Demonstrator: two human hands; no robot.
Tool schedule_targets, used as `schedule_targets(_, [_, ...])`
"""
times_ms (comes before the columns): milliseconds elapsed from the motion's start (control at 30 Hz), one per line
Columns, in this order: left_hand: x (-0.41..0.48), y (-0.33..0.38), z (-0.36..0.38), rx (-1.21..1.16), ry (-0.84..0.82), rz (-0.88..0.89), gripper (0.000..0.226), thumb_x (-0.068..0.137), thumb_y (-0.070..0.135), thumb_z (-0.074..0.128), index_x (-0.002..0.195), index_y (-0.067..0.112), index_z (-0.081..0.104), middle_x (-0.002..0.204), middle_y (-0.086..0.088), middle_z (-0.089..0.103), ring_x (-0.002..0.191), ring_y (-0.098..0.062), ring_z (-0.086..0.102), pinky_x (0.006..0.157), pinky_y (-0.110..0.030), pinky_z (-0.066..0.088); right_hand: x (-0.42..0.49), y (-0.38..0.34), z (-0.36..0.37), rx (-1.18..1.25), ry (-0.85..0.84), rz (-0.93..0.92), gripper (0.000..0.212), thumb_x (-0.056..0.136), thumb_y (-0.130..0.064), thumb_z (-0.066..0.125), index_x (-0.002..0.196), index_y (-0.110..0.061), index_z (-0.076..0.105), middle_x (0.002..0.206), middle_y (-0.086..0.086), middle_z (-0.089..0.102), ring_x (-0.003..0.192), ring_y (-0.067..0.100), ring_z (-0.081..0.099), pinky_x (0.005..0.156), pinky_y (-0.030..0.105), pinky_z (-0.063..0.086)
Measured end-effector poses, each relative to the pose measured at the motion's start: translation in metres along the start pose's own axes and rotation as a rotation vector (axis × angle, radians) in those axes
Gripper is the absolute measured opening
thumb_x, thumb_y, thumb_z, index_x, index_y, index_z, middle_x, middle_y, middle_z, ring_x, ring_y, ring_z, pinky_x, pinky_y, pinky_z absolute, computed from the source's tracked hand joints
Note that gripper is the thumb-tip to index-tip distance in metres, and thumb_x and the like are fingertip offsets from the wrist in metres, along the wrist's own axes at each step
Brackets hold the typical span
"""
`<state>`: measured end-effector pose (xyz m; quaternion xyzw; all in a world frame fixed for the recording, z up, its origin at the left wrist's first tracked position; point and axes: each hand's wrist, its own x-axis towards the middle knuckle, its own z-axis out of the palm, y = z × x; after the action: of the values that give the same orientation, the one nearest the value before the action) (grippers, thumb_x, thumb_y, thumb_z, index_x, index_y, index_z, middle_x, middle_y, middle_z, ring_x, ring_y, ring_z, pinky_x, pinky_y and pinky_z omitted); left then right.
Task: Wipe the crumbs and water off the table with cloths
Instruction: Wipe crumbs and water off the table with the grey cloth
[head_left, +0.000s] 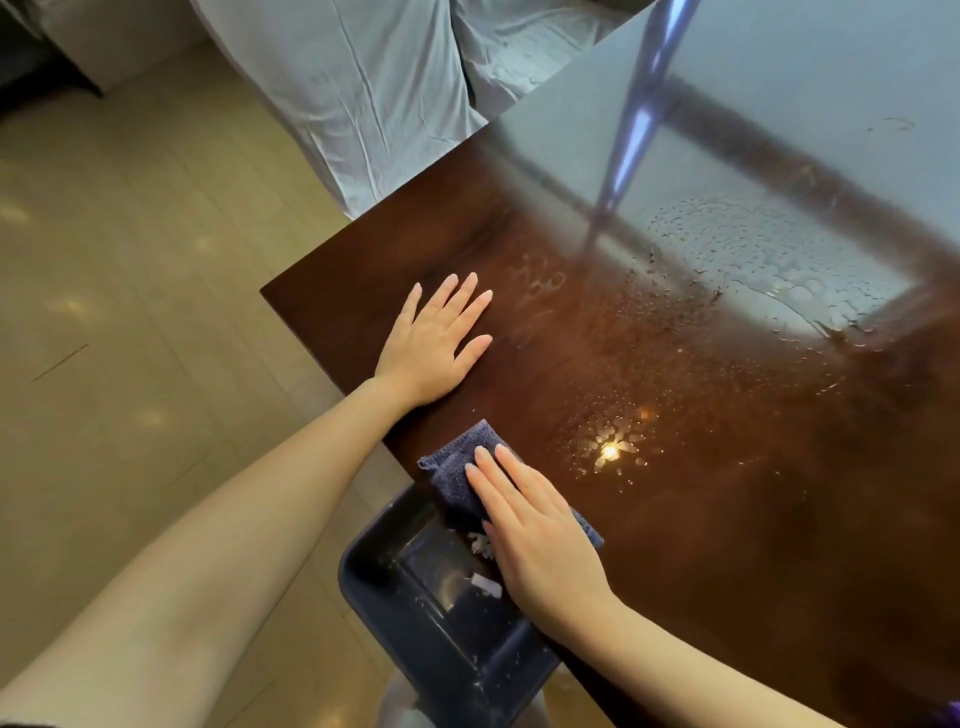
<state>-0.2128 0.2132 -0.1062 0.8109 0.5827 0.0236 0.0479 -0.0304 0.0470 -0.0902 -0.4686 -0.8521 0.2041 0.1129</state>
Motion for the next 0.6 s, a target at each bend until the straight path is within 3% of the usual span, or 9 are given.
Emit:
schedule_targets(67, [0.000, 0.000, 0.001, 0.007, -0.009, -0.004, 0.056, 0.094, 0.049, 0.020, 0.145, 0.027, 0.014, 0.157, 0.000, 0.013, 0.144, -0.017, 0.006, 0.116, -0.046, 0.003, -0.003, -0.008, 0.006, -0.014, -0.006, -0.024, 0.048, 0.094, -0.024, 0.039, 0.141, -0.015, 0.033, 0.148, 0.002, 0.039, 0.140, 0.016, 0.021, 0.113, 0.038, 0.021])
schedule_targets(233, [0.000, 0.001, 0.001, 0.001, -0.006, -0.001, 0.058, 0.092, 0.052, 0.014, 0.145, 0.027, 0.013, 0.157, 0.001, 0.012, 0.144, -0.017, 0.005, 0.117, -0.045, 0.002, -0.007, -0.024, 0.013, -0.012, -0.033, -0.066, 0.069, 0.078, -0.014, 0.073, 0.137, -0.018, 0.038, 0.144, -0.001, 0.045, 0.137, 0.014, 0.025, 0.110, 0.036, 0.021])
schedule_targets(300, [0.000, 0.002, 0.002, -0.006, -0.003, 0.002, 0.058, 0.092, 0.053, 0.013, 0.145, 0.027, 0.013, 0.157, 0.001, 0.012, 0.144, -0.018, 0.005, 0.117, -0.045, 0.002, -0.010, -0.031, 0.015, -0.025, -0.024, -0.102, 0.062, 0.080, -0.012, 0.069, 0.135, -0.018, 0.043, 0.142, -0.002, 0.048, 0.135, 0.015, 0.034, 0.108, 0.034, 0.025])
schedule_targets(367, [0.000, 0.001, 0.002, -0.016, 0.001, 0.003, 0.059, 0.092, 0.053, 0.014, 0.145, 0.027, 0.013, 0.157, 0.001, 0.012, 0.144, -0.018, 0.005, 0.117, -0.046, 0.002, -0.013, -0.037, 0.016, -0.059, -0.029, -0.179, 0.046, 0.087, -0.012, 0.048, 0.133, -0.019, 0.047, 0.140, -0.003, 0.050, 0.132, 0.015, 0.041, 0.106, 0.030, 0.033])
schedule_targets(433, [0.000, 0.001, 0.003, -0.020, -0.004, 0.004, 0.059, 0.092, 0.054, 0.014, 0.145, 0.027, 0.012, 0.157, 0.001, 0.011, 0.144, -0.018, 0.004, 0.118, -0.047, 0.002, -0.015, -0.042, 0.016, -0.110, -0.088, -0.261, 0.048, 0.086, -0.016, 0.034, 0.131, -0.019, 0.050, 0.138, -0.003, 0.053, 0.129, 0.014, 0.046, 0.104, 0.028, 0.038])
schedule_targets(600, [0.000, 0.001, 0.002, -0.023, -0.014, 0.011, 0.061, 0.091, 0.055, 0.013, 0.145, 0.027, 0.011, 0.158, 0.001, 0.009, 0.144, -0.018, 0.002, 0.117, -0.047, 0.000, -0.012, -0.043, 0.008, -0.003, -0.081, -0.261, 0.046, 0.082, -0.011, 0.058, 0.128, -0.013, 0.054, 0.131, 0.001, 0.060, 0.122, 0.016, 0.053, 0.101, 0.027, 0.042])
